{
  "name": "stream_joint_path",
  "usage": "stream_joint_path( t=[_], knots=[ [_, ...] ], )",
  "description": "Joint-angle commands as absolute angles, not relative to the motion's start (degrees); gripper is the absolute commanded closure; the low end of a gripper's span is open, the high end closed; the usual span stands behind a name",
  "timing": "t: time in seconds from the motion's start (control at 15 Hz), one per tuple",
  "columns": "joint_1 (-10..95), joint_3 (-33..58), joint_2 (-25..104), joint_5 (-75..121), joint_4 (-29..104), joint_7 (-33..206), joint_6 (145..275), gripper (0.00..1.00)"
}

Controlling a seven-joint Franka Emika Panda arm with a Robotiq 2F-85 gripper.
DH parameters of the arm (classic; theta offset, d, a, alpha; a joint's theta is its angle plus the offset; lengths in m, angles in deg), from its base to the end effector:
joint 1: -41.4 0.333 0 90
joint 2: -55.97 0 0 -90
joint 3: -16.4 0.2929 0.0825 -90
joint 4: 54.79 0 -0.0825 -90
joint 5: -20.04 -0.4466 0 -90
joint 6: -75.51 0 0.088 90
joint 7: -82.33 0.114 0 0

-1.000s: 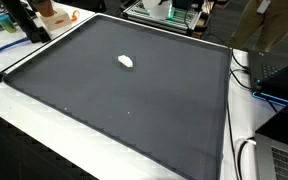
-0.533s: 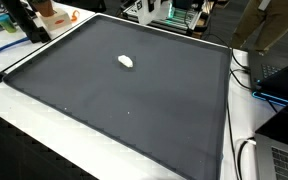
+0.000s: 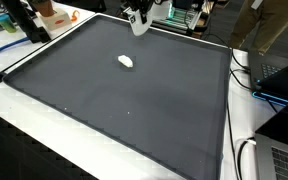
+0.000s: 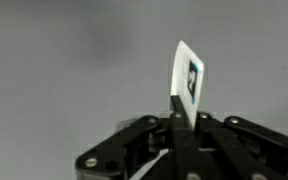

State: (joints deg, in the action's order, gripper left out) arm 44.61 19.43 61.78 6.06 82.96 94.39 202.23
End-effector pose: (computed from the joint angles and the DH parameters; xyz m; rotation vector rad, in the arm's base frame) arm 0.5138 0.0651 0.2748 -2.9453 0.3811 0.1762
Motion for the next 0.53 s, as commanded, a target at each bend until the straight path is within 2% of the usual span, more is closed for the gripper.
stream_joint_path(
  t=[0.0, 0.47],
  knots=[
    [44.6, 19.9, 61.7, 6.6, 83.5, 95.8, 205.2, 0.99],
    [44.6, 22.3, 57.2, 19.4, 85.0, 110.9, 226.5, 0.99]
  ],
)
